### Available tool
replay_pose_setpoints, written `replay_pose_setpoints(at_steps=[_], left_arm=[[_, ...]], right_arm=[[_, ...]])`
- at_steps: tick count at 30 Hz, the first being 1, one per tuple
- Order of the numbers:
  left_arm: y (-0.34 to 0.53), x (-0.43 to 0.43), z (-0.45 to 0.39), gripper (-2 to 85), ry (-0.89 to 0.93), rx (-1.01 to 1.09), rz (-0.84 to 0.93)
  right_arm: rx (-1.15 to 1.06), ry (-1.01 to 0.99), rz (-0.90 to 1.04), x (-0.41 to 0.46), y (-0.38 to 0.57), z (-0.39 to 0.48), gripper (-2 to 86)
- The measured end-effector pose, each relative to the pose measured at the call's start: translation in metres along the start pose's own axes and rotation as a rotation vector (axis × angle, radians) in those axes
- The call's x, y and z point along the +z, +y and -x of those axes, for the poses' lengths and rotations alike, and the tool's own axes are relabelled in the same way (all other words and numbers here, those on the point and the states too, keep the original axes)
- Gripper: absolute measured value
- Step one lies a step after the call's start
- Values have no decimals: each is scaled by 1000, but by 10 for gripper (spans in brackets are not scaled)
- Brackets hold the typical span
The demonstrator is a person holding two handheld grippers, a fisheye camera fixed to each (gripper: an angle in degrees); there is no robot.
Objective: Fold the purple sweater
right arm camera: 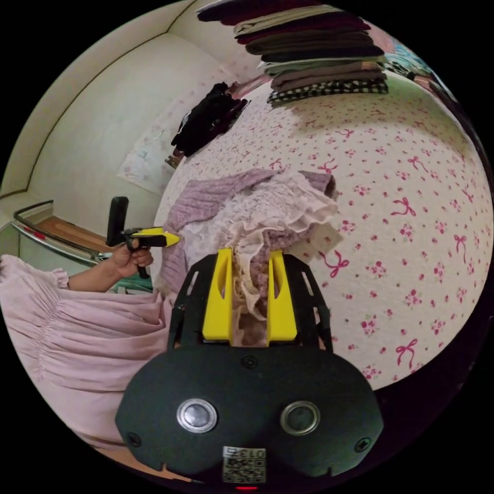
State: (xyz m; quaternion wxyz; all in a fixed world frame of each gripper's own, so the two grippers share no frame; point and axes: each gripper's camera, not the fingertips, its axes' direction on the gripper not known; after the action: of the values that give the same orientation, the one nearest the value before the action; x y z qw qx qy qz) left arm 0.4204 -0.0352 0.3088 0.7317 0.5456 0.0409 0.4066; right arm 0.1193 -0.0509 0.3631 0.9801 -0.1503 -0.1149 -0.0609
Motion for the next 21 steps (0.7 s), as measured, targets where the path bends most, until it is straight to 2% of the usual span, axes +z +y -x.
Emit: replay_pose_setpoints(at_steps=[2,5,10,21], left_arm=[[2,-1,11,134,0,-45,12],[8,-3,33,130,69,-129,-3],[6,-16,17,107,-60,-59,19],[27,-133,6,102,-40,-43,-308]], right_arm=[[-6,28,11,9,-10,2,102],[38,-40,-15,19,-22,-7,88],[-18,-46,-11,29,-50,12,50],[-265,-123,-218,-5,-144,108,20]])
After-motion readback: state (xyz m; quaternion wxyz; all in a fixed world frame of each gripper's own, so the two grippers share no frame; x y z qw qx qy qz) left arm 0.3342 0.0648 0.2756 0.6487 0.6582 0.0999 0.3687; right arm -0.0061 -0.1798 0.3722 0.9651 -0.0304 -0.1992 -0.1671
